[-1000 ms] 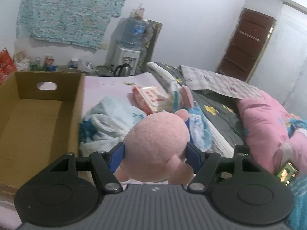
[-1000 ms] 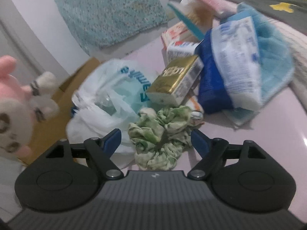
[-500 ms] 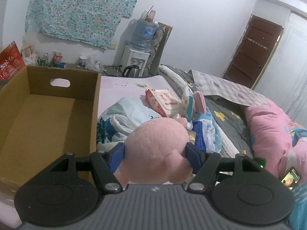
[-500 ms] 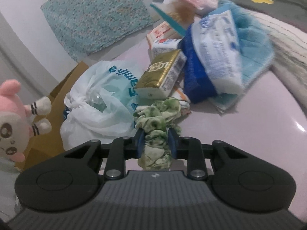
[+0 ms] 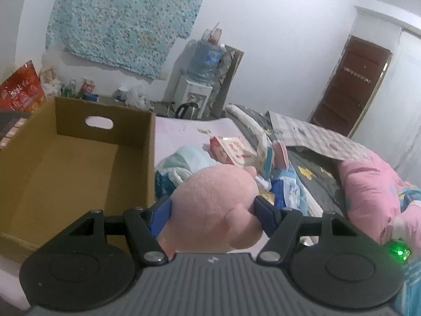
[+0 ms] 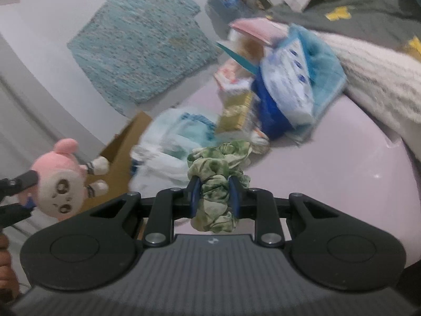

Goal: Organize soft objects
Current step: 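Lift the pink doll with the left tool while the right tool grasps the green scrunchie, then lower the doll and scrunchie into the cardboard box and open both tools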

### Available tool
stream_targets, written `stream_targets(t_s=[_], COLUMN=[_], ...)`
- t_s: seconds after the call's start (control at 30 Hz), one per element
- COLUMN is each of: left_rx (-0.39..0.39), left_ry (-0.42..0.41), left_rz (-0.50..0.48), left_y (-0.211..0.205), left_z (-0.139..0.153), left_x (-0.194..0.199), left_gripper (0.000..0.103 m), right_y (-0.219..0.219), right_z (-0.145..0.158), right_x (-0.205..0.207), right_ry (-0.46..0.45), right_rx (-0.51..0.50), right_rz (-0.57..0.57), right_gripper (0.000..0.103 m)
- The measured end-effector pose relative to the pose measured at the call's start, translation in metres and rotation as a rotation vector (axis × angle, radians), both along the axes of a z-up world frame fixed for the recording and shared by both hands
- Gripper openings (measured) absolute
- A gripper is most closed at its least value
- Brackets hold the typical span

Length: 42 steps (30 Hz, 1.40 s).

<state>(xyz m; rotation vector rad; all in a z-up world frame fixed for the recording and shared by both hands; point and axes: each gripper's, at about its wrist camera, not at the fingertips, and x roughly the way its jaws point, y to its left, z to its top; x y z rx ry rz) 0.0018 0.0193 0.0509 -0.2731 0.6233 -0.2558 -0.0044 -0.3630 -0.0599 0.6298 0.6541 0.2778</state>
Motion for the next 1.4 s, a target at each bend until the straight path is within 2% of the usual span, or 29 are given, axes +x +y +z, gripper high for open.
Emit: stream_targets(t_s=[0.3,0.5,0.63,0.7,0.8,0.9,1.0,1.3,1.4], left_rx=[0.022,0.022,0.032,0.031,0.037,0.084,0.078,0.224,0.26], left_ry=[-0.052,-0.013,0.052,0.119,0.217,0.311,0.375,0.424,0.441], left_rz=[0.106,0.177,0.213,0.23,0.22,0.208,0.195,0.128,0.135], left_y=[0.045,0.092,0.121,0.139,0.158,0.171,0.182,0.181,0.186], left_z=[0.023,0.025,0.011,-0.003,-0.025,-0.043,-0.056,-0.056,-0.061], left_x=[-0.004,0.02,0.056,0.079,0.115,0.15,0.175,0.242,0.265], left_gripper=[0.07,0.067,0.066,0.066,0.065,0.065,0.064,0.064,0.064], right_y=[0.046,0.105,0.153,0.172,0.194,0.213,0.222,0.22,0.218], right_z=[0.057,0.083,0.096,0.097,0.096,0.097,0.096,0.089,0.085], right_x=[0.013,0.051,0.082,0.095,0.109,0.118,0.126,0.151,0.158], right_ry=[-0.124,-0.142,-0.137,-0.125,-0.097,-0.078,-0.062,-0.042,-0.031], right_rx=[0.02,0.054,0.048,0.044,0.049,0.031,0.018,0.022,0.026], right_rz=[0.176,0.363,0.468,0.496,0.537,0.558,0.566,0.561,0.56], right_gripper=[0.022,0.022,0.022,0.022,0.022,0.022,0.022,0.022,0.023])
